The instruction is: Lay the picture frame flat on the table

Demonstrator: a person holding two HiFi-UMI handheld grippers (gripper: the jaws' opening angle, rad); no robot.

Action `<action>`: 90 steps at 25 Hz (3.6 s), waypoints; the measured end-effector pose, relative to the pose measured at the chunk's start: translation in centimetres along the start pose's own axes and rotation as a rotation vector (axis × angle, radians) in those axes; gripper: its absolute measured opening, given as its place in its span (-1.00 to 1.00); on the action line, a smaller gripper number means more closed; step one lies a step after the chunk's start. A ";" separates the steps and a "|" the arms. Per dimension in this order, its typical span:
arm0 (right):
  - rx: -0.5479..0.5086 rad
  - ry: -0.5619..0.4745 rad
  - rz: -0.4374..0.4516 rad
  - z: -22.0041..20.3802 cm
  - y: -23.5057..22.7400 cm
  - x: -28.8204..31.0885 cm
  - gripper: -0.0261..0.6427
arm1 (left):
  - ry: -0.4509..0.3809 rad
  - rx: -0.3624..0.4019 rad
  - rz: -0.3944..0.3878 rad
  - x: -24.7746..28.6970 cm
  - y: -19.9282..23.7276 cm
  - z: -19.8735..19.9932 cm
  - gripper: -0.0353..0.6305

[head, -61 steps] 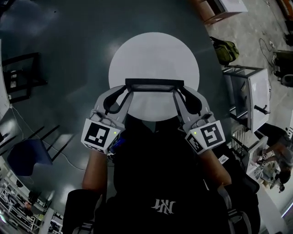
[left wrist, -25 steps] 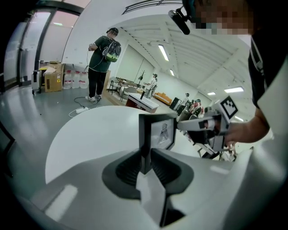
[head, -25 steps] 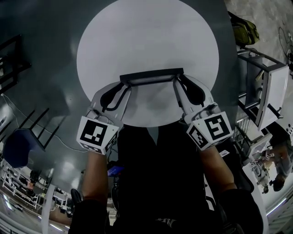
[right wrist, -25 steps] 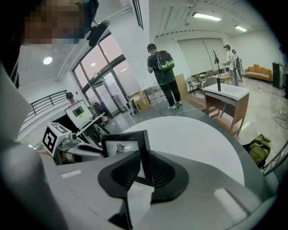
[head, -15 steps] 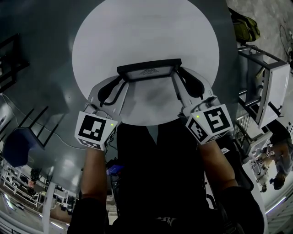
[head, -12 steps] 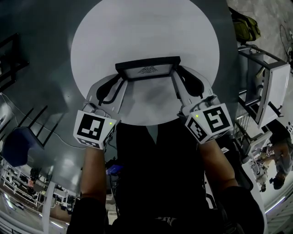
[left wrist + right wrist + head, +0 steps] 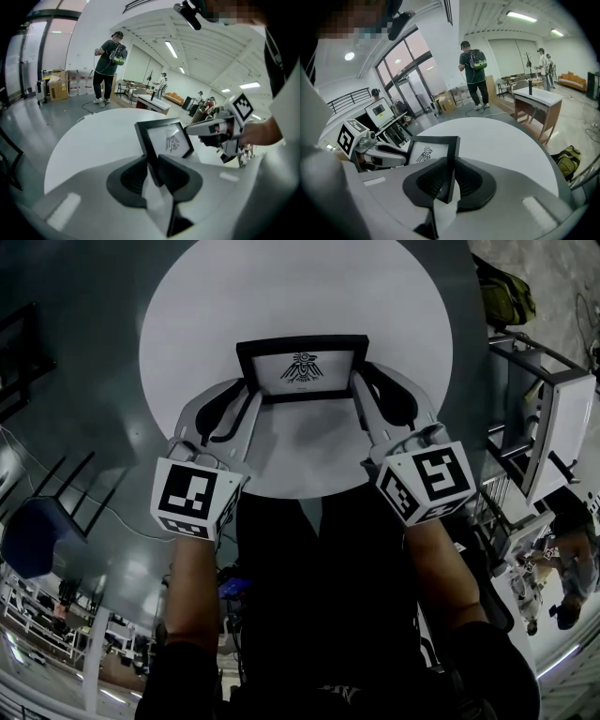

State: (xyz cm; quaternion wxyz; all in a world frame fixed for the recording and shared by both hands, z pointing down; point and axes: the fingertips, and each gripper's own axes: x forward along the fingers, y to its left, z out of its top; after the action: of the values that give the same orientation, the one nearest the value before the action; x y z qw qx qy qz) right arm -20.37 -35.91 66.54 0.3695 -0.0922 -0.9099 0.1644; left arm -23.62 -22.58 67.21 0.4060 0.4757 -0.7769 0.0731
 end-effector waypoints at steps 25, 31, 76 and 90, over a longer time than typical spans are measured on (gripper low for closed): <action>-0.101 0.064 -0.073 -1.0 -1.3 2.3 -0.79 | 0.061 0.033 0.051 1.8 0.9 0.2 -0.71; -0.120 0.061 -0.083 -1.1 -1.0 1.9 -0.79 | 0.068 0.044 0.053 1.4 0.5 0.0 -0.70; -0.379 -0.540 0.303 23.2 35.2 -33.3 -0.93 | -0.485 0.366 -0.274 -45.6 -9.6 19.9 -0.88; -0.396 -0.519 0.417 17.4 36.6 -37.6 -0.93 | -0.458 0.365 -0.267 -46.9 -15.8 15.6 -0.88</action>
State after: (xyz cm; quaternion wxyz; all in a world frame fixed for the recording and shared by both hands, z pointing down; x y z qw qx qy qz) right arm -4.20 -16.81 17.26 0.0607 -0.3002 -0.9490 0.0752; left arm -9.55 -6.93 19.76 0.1347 0.6427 -0.7527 0.0483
